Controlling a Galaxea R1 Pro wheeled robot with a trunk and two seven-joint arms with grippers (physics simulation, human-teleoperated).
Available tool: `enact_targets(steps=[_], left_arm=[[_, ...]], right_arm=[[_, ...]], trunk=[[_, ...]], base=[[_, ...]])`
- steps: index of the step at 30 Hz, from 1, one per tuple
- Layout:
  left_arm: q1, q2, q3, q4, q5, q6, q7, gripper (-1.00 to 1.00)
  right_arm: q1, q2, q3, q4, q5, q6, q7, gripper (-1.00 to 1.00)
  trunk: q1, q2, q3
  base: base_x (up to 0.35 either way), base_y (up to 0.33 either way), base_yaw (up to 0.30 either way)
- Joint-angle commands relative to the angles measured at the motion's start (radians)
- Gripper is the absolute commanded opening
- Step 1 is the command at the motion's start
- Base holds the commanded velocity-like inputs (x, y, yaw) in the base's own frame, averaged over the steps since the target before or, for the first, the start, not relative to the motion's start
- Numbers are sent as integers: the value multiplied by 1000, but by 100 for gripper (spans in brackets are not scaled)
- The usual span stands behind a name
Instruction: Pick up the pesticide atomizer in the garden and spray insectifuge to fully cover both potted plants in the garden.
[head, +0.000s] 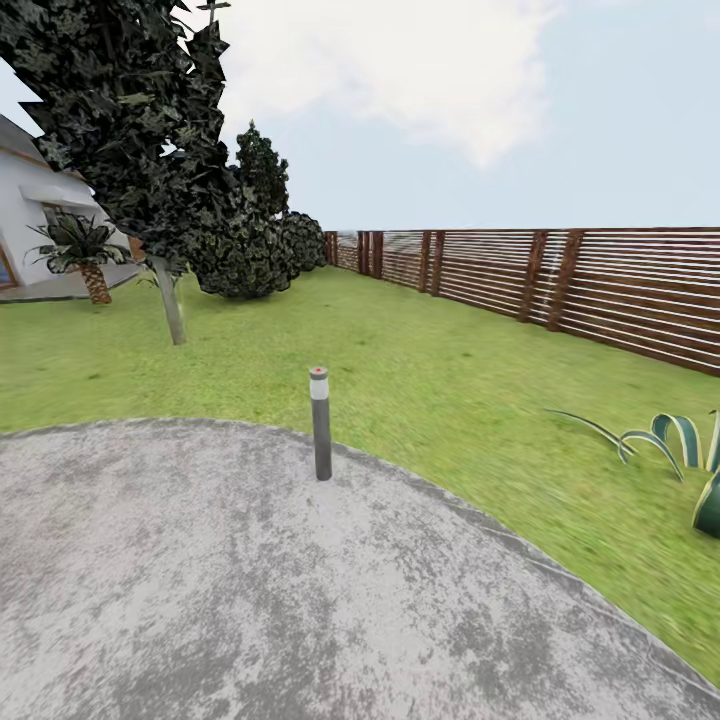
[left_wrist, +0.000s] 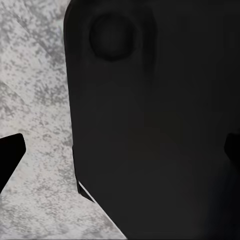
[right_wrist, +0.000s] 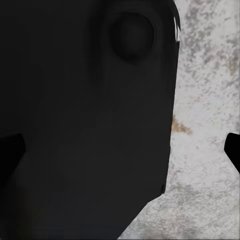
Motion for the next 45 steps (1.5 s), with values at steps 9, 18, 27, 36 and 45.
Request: enact_targets(steps=[9,18,27,36,45], left_arm=[[5,-4,-2,-37,1,-7,-1,100],[5,-3,-2,-84,-2,-5,-2,100],[-10,-3,-2,-134,-2,-2,0,100],[-213,-42,-1,-625,4,0,-1,100],[-233,-40,-1,-619,96,0,-1,100]], right_arm=[[-7,2,-1,-2,-4,0,10,100],[-8,1,-5,-3,-7,0,11,100],[-7,-1,-5,-46,0,2,6,100],[-7,-6,-5,-558,-5,7,12,100],[-7,-5,-8,-567,-8,6,7,100]], trunk=[[0,0,0],[0,0,0],[0,0,0],[0,0,0],[0,0,0]], base=[[0,0,0],[0,0,0],[0,0,0],[0,0,0],[0,0,0]])
